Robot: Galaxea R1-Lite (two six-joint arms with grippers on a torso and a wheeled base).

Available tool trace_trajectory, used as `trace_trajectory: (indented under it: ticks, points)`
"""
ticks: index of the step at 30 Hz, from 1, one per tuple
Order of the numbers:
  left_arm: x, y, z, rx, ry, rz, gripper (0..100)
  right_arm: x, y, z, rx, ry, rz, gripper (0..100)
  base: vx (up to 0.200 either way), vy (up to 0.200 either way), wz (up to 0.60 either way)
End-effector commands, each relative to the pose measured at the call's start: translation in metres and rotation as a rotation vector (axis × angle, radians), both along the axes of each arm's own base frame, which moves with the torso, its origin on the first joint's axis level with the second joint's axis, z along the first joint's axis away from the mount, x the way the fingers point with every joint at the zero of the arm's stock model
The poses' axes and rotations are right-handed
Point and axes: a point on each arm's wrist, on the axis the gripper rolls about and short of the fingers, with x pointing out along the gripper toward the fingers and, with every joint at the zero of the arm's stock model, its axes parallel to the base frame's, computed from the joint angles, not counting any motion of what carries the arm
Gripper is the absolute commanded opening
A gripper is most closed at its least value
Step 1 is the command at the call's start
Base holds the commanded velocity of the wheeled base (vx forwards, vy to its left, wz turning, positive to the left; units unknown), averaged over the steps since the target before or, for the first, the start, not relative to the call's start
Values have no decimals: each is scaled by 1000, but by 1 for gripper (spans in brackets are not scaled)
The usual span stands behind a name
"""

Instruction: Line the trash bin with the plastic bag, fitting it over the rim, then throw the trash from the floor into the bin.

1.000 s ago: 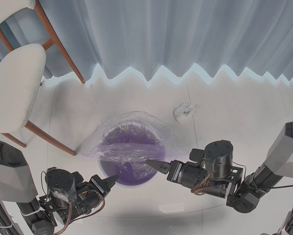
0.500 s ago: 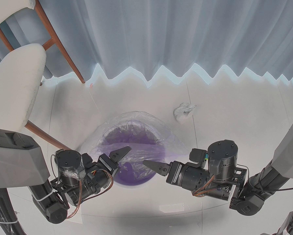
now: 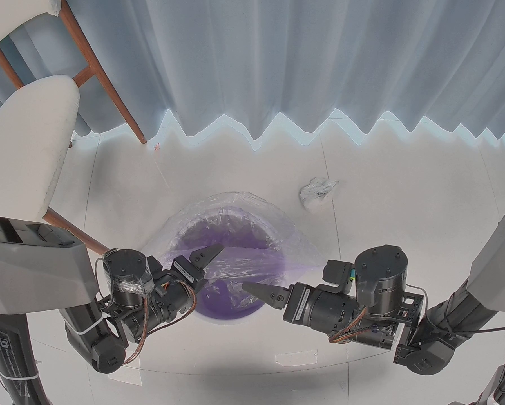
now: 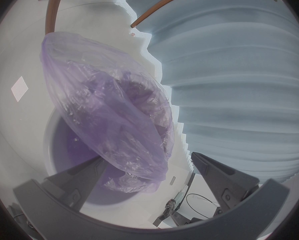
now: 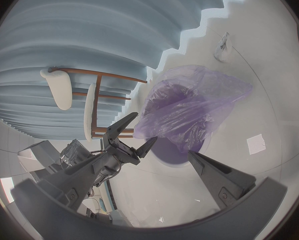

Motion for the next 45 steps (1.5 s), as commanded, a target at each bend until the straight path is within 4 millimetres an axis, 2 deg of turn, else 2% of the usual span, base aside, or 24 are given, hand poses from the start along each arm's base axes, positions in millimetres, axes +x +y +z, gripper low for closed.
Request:
trace_trajectory:
  ticks: [1,2,9,14,19,25,26,27,31,39,45]
  points:
    - [2,0,-3,3,4,5,100,1,1,-6,-14,10,2,100,0,0,0]
    - [3,0,-3,3,5,5,0,1,2,-6,-15,11,1,100,0,0,0]
    - [6,-1,-7,4,11,-6,0,-2,4,-6,-16,7,9,100,0,0,0]
    - [4,-1,-8,10,16,-7,0,-12,12,-7,-37,-14,18,100,0,0,0]
    - [-29,1,-13,112,56,-56,0,-22,20,-9,-73,-46,24,100,0,0,0]
    - [-71,13,6,157,45,-91,0,-26,20,-16,-131,-69,23,100,0,0,0]
    - [-72,13,6,157,47,-94,0,-26,20,-16,-131,-69,23,100,0,0,0]
    - [-83,16,4,175,73,-112,0,-26,19,-15,-128,-76,19,100,0,0,0]
    - [-97,16,-7,220,134,-154,0,-24,10,-4,-118,-87,-3,100,0,0,0]
    - [-95,13,-36,311,229,-120,0,-25,-9,13,-187,-72,-19,100,0,0,0]
    - [-97,9,-67,446,300,-112,0,-15,-23,28,-157,-99,-74,100,0,0,0]
